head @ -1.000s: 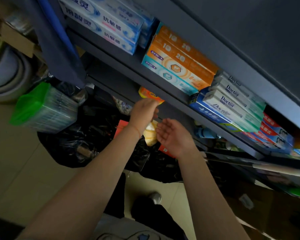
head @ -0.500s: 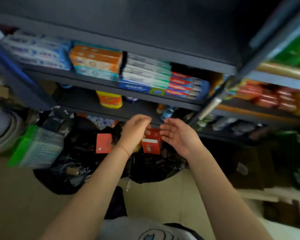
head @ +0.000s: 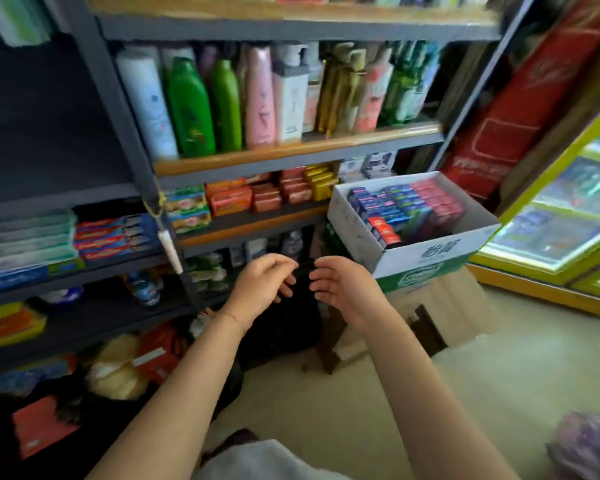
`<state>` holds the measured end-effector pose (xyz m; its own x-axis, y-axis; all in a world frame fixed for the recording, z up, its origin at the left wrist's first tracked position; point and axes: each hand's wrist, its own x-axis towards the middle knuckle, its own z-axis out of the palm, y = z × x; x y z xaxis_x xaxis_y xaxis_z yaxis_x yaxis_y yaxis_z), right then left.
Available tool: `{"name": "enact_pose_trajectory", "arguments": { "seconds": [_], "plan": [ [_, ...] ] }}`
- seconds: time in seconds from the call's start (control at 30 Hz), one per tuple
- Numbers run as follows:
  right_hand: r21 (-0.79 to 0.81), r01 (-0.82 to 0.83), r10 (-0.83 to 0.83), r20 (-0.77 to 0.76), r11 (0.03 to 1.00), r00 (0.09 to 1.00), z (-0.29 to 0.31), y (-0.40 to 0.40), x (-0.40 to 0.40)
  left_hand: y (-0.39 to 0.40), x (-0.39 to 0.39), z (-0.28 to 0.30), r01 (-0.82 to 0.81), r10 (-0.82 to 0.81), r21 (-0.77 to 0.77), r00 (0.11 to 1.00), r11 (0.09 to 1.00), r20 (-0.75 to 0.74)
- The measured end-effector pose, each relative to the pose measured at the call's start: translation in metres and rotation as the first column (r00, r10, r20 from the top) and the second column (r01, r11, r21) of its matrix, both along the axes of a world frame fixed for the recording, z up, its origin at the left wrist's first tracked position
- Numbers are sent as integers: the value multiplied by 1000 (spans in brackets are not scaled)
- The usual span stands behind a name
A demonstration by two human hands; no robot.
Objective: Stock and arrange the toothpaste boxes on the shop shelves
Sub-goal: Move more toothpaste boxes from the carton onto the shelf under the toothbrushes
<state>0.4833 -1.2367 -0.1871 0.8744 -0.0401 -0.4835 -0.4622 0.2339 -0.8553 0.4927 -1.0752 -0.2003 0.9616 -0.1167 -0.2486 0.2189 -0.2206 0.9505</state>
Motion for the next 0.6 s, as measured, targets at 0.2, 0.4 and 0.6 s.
{"name": "enact_pose_trajectory", "arguments": {
  "seconds": [0.2,0.4,0.6],
  "plan": [
    [-129,10,-7,28,992,1000,-36,-71,49,-74,57,-39,-4,5,18,999,1000,-42],
    [-287,-10,3,-24,958,1000,-71,-133,118,-143,124,-96,-39,38,-3,986,999,-163],
    [-409,61,-49,40,910,998,-52,-213,182,-207,189,-82,-57,61,55,995,997,-78]
  ]
}}
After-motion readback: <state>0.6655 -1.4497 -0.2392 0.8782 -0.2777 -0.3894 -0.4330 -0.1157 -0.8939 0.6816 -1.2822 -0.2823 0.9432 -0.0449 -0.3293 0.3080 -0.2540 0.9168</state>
